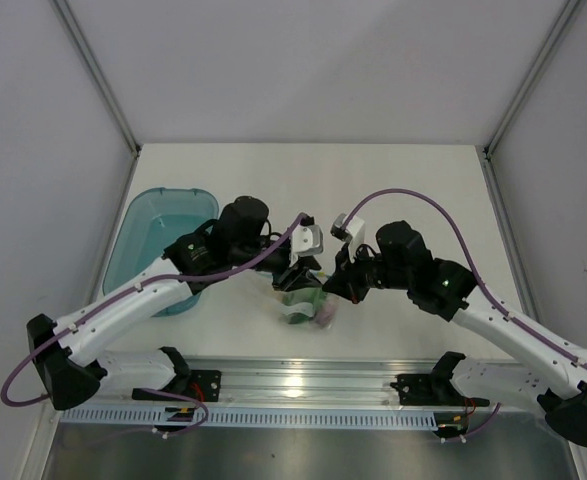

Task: Place the food in the zip-top bag and seal the zipper
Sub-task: Zip the zipper food storage bag at the center of the board.

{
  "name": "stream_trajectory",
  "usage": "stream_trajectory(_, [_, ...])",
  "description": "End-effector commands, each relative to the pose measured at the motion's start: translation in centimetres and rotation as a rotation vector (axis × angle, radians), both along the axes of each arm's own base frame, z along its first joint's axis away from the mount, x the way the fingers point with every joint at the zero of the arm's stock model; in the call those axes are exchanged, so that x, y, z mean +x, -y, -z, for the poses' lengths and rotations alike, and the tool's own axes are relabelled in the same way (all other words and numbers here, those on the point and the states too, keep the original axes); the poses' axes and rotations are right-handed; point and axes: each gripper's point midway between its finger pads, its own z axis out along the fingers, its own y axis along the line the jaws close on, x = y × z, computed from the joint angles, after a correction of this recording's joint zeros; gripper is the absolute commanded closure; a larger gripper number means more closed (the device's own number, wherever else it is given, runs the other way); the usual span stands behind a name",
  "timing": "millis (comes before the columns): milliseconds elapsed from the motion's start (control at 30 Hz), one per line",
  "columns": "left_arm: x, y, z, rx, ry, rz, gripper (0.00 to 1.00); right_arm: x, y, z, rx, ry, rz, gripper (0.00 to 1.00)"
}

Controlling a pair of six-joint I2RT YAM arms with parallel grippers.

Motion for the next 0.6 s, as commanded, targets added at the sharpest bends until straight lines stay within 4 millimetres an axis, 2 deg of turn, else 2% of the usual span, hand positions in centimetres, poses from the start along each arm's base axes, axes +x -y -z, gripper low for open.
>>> stream_trajectory(0, [0.0, 1.0, -2.5, -0.062, 0.03, 0.025, 0.6, 0.4, -0.6, -1.8, 0.051, 0.044, -0.013, 1.0])
stream_trajectory(400, [-0.4, 1.1, -1.6, -0.025, -0.014, 0.051, 0.8, 0.4, -0.6, -2.4, 0.062, 0.057, -0.01, 1.0])
stream_trajectory(467, [-0.5, 1.0, -1.3, -0.013, -0.014, 0.057, 0.86, 0.6, -0.5, -2.5, 0.061, 0.062, 0.001, 1.0])
stream_trajectory(533, [-0.6, 0.8, -1.1, -0.002, -0.016, 0.061, 0.98, 0.8, -0.3, -2.6, 0.062, 0.069, 0.018, 1.0])
stream_trajectory(567, [-0.5, 0.7, -1.3, -0.001, -0.006, 0.054, 0.99, 0.8, -0.2, -2.4, 0.059, 0.065, 0.025, 1.0])
